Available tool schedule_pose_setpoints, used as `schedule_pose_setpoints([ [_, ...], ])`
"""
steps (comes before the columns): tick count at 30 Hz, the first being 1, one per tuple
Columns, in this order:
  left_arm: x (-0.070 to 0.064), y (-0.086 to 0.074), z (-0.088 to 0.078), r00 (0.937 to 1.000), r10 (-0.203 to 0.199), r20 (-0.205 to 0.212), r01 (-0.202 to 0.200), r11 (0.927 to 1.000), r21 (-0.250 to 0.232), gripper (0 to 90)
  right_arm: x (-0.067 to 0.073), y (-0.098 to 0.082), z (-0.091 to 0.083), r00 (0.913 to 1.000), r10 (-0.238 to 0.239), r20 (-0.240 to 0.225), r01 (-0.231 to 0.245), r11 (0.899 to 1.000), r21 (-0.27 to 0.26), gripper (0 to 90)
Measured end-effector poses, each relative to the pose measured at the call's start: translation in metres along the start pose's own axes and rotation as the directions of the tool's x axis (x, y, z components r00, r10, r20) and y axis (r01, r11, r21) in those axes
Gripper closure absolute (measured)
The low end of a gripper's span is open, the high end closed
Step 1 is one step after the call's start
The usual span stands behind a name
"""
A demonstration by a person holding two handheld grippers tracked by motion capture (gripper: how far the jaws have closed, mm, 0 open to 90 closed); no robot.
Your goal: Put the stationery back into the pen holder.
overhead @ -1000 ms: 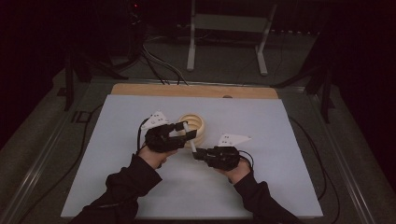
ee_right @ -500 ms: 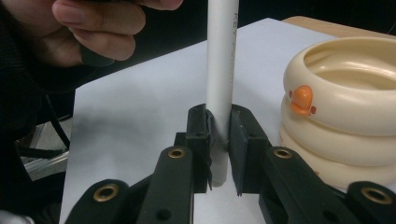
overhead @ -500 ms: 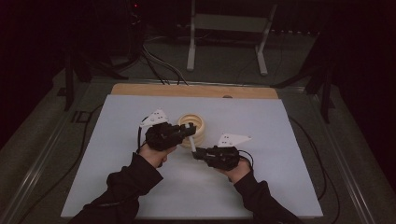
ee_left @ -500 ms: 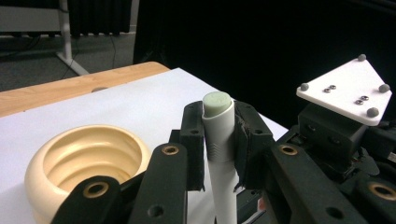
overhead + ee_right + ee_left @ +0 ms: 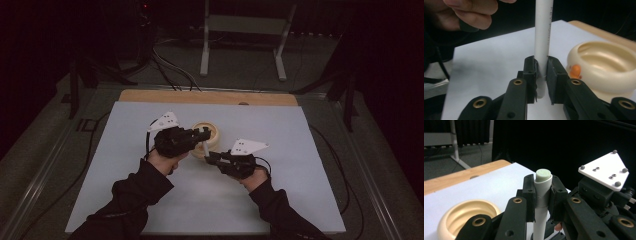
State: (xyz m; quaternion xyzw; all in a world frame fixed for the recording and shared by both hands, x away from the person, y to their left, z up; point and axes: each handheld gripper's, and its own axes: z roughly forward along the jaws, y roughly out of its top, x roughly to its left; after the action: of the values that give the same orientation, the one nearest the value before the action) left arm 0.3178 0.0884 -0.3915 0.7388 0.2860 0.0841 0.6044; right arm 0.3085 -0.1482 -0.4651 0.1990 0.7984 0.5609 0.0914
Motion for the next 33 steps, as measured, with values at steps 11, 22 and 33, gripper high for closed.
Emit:
schedule_pose_setpoints([
  [11, 0.001, 0.023, -0.003, 0.9995, 0.032, -0.001, -0.032, 0.9992, -0.024, 79.6, 0.002, 0.009, -0.004, 0.9953, -0.082, 0.051, 0.082, 0.997, -0.009, 41.9],
  [22, 0.010, 0.040, -0.007, 0.9980, 0.054, -0.032, -0.056, 0.9975, -0.043, 79.6, 0.000, 0.006, -0.025, 0.9915, -0.129, 0.014, 0.129, 0.992, -0.001, 13.5],
  [33, 0.026, 0.048, -0.007, 0.9918, 0.086, -0.094, -0.092, 0.9936, -0.066, 79.5, -0.006, -0.006, -0.054, 0.9902, -0.097, 0.101, 0.101, 0.994, -0.044, 0.0],
])
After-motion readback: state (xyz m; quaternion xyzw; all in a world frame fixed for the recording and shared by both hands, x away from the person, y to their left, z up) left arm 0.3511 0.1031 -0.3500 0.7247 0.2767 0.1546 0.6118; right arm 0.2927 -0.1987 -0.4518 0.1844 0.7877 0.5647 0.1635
